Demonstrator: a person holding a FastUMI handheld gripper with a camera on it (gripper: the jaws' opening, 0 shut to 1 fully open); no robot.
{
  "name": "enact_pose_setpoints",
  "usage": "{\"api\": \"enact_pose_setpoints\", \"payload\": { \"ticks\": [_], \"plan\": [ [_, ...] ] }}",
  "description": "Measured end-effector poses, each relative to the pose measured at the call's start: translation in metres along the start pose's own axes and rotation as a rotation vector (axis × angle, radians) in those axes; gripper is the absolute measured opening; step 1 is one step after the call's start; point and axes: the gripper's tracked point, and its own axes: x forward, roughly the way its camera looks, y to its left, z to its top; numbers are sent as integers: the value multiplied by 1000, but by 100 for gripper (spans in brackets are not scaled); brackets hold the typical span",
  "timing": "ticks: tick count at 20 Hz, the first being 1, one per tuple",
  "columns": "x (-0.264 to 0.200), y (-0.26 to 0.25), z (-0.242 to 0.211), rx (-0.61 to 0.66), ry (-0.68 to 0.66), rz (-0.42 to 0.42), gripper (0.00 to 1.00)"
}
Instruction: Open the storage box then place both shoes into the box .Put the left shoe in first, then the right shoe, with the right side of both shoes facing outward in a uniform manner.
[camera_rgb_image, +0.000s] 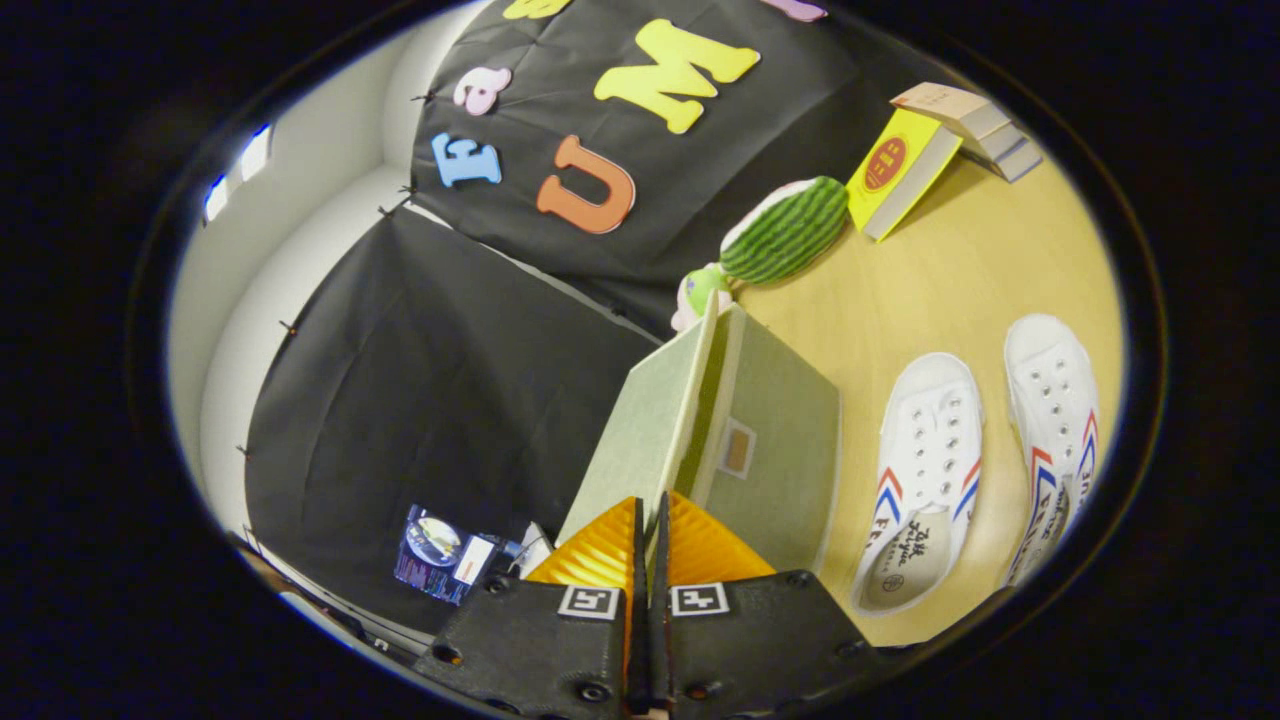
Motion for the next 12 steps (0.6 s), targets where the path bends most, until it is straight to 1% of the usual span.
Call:
{"api": "enact_pose_setpoints", "payload": {
  "ticks": [4, 5, 7, 10, 12],
  "plan": [
    [1, 59, 17, -117, -38, 29, 5],
    [6, 72, 22, -157, -42, 17, 5],
    [21, 97, 26, -247, -37, -16, 6],
    [52, 143, 16, -352, 5, -4, 5],
    [71, 167, 6, -427, 36, -12, 5]
  ]
}}
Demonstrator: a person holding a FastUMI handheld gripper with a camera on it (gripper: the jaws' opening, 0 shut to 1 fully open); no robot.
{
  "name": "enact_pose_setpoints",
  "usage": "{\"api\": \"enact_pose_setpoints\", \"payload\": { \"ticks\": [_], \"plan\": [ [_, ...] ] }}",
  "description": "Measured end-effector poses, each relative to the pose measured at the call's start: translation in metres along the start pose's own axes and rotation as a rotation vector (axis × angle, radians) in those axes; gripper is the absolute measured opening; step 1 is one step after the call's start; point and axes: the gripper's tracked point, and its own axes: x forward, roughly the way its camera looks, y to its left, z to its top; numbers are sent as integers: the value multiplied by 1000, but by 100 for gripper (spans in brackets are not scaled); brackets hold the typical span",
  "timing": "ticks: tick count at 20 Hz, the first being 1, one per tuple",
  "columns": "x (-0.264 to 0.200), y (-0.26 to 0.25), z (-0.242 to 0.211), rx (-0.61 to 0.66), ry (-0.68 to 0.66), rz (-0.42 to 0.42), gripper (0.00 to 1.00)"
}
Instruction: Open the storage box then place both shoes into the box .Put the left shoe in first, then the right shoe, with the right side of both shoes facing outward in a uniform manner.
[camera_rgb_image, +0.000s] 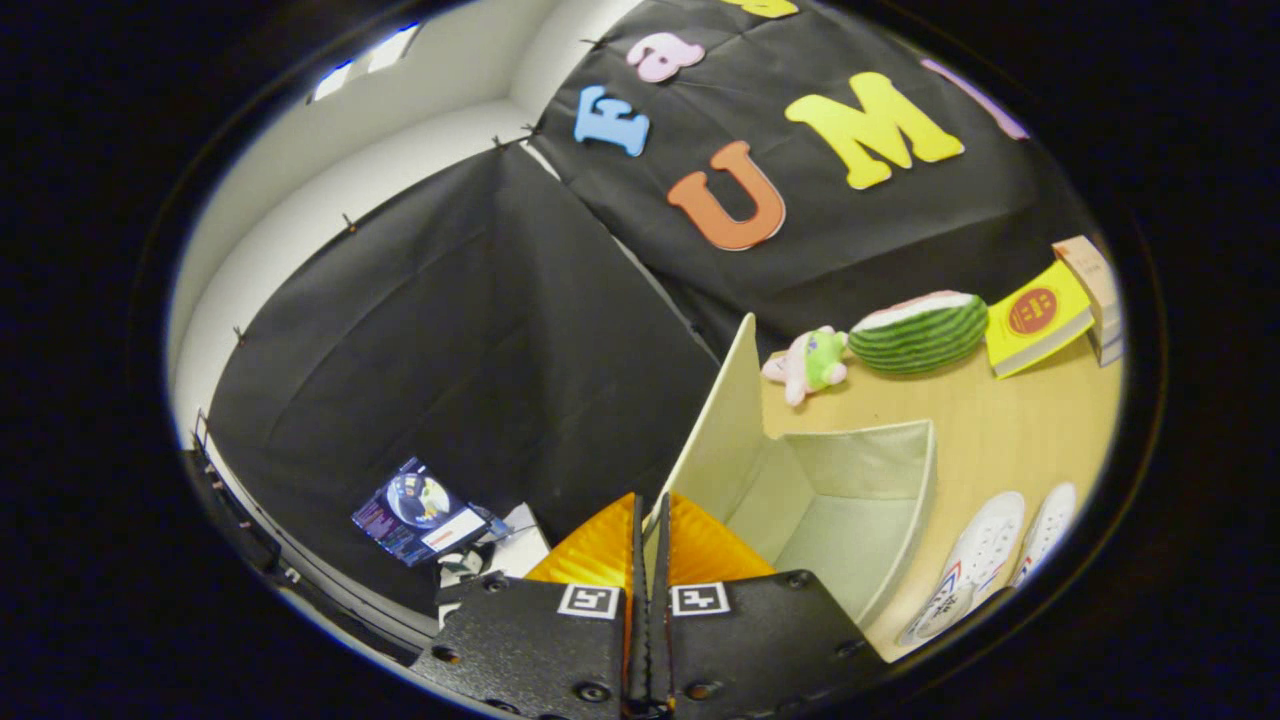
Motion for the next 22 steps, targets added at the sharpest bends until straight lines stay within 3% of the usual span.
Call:
{"api": "enact_pose_setpoints", "payload": {
  "ticks": [2, 4, 6, 10, 16, 20, 22],
  "plan": [
    [20, 20, 3, -74, 5, -8, 10],
    [38, 42, 0, -103, -2, 36, 25],
    [49, 59, -13, -95, 38, 91, 48],
    [42, 45, -15, -115, 27, 28, 94],
    [-14, -12, 18, -216, -128, -216, 94],
    [-61, -58, 25, -296, -170, -415, 95],
    [-81, -74, 24, -292, -171, -465, 95]
  ]
}}
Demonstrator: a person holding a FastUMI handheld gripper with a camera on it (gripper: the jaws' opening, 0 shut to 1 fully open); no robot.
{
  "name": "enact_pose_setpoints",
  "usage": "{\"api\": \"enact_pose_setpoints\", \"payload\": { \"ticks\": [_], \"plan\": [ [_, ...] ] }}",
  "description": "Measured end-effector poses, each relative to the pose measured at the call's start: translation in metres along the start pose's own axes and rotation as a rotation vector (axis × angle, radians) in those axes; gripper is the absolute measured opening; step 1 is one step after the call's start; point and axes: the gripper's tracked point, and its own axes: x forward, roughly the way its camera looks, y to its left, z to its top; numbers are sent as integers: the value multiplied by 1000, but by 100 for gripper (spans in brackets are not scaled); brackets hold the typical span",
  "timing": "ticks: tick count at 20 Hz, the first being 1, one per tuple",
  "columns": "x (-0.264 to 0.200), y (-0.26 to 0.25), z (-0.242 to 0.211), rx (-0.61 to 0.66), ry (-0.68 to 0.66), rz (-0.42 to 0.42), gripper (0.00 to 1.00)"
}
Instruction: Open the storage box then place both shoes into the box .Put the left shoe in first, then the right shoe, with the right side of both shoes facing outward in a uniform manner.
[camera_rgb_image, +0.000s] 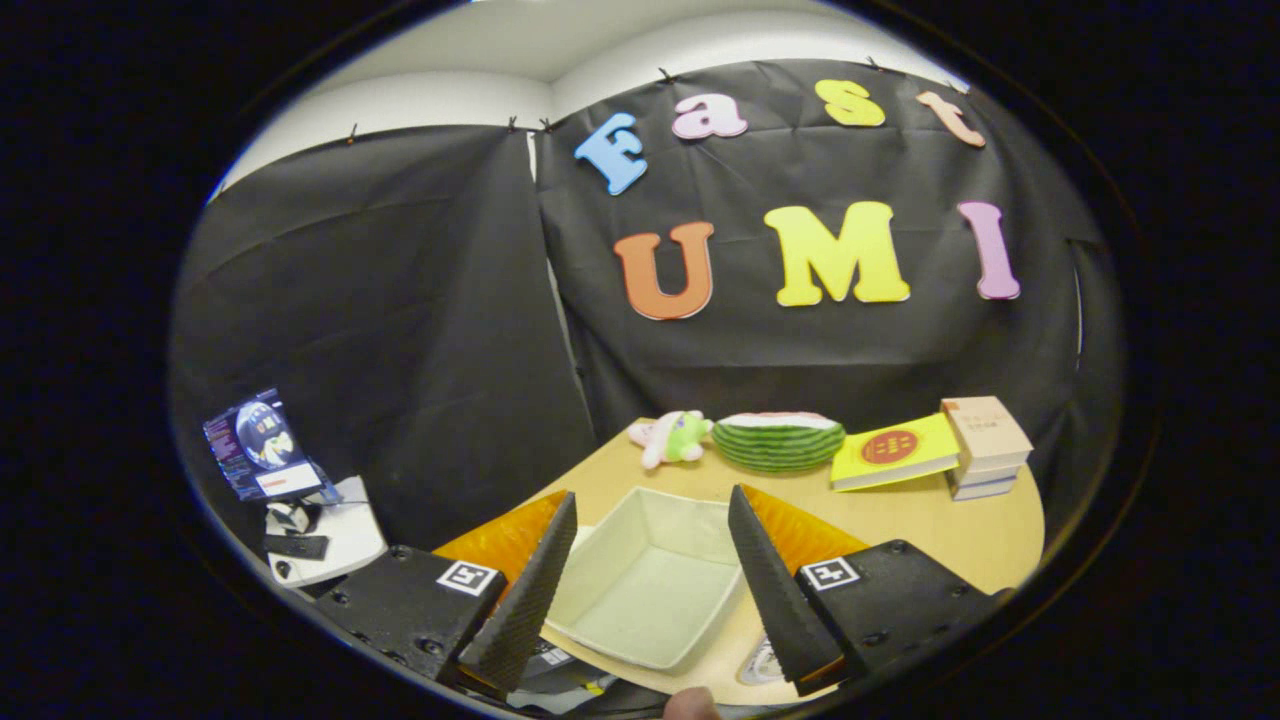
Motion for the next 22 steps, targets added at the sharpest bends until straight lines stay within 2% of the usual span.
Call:
{"api": "enact_pose_setpoints", "payload": {
  "ticks": [3, 6, 8, 14, 17, 22],
  "plan": [
    [-10, -31, -32, 11, 108, -40, 95],
    [-8, -81, -71, -26, 226, -152, 96],
    [-3, -107, -113, -15, 341, -202, 96],
    [2, -153, -222, 119, 667, -227, 96],
    [8, -168, -255, 155, 752, -241, 96],
    [23, -182, -278, 204, 818, -258, 95]
  ]
}}
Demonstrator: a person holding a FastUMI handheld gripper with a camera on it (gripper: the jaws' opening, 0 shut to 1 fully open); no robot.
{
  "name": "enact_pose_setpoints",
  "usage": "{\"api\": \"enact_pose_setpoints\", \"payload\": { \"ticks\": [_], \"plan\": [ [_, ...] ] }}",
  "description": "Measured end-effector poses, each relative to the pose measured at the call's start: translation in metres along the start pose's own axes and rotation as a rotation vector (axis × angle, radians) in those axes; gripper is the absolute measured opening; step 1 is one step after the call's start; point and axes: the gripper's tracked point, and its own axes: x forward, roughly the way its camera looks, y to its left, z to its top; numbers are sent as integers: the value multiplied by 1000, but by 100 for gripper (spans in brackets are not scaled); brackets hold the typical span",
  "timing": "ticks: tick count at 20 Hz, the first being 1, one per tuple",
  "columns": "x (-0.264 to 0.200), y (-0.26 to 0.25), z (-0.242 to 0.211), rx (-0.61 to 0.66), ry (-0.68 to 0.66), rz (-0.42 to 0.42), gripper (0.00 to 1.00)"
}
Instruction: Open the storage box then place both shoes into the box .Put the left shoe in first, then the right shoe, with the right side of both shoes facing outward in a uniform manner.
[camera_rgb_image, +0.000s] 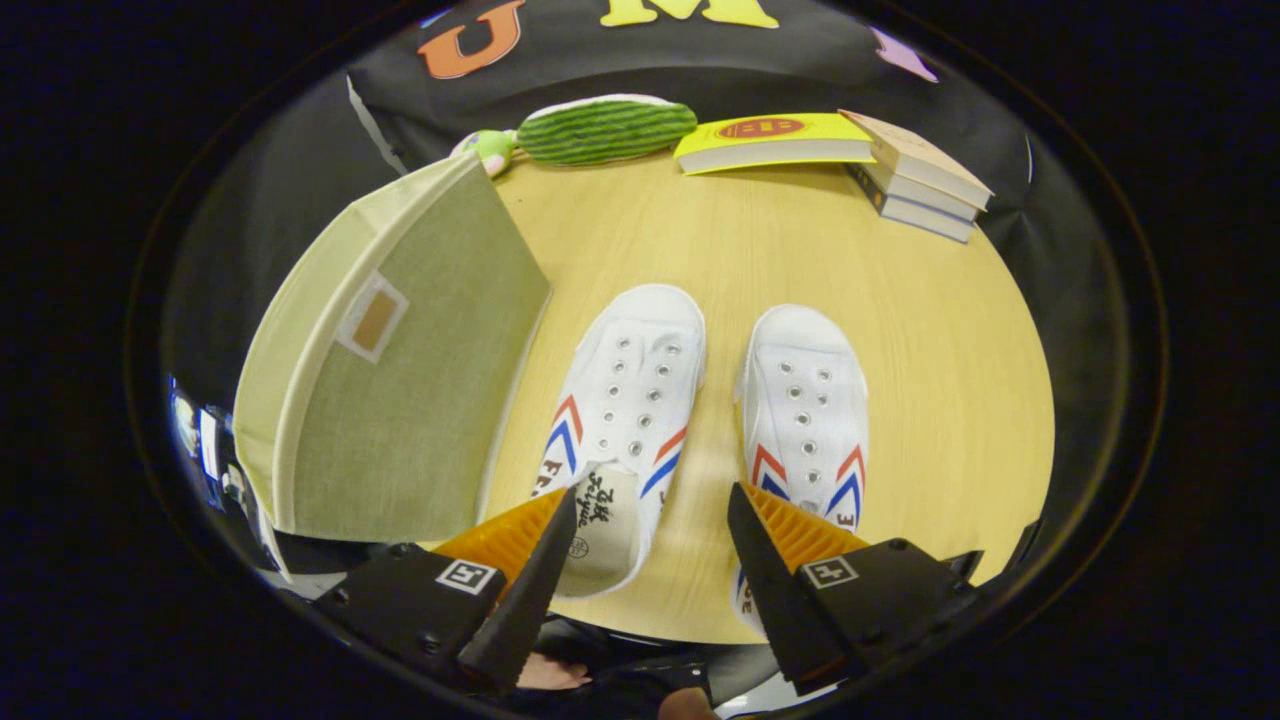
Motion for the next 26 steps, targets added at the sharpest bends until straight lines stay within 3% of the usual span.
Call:
{"api": "enact_pose_setpoints", "payload": {
  "ticks": [4, 8, 11, 14, 15, 21, 26],
  "plan": [
    [19, 3, -1, 25, 50, 25, 89],
    [34, 9, 0, 85, 82, 63, 67],
    [36, 15, 2, 124, 96, 94, 38],
    [33, 12, 1, 151, 60, 109, 20],
    [31, 14, 2, 156, 43, 126, 8],
    [-6, 30, 7, 291, -15, 249, 6],
    [-85, 42, 17, 326, -135, 274, 6]
  ]
}}
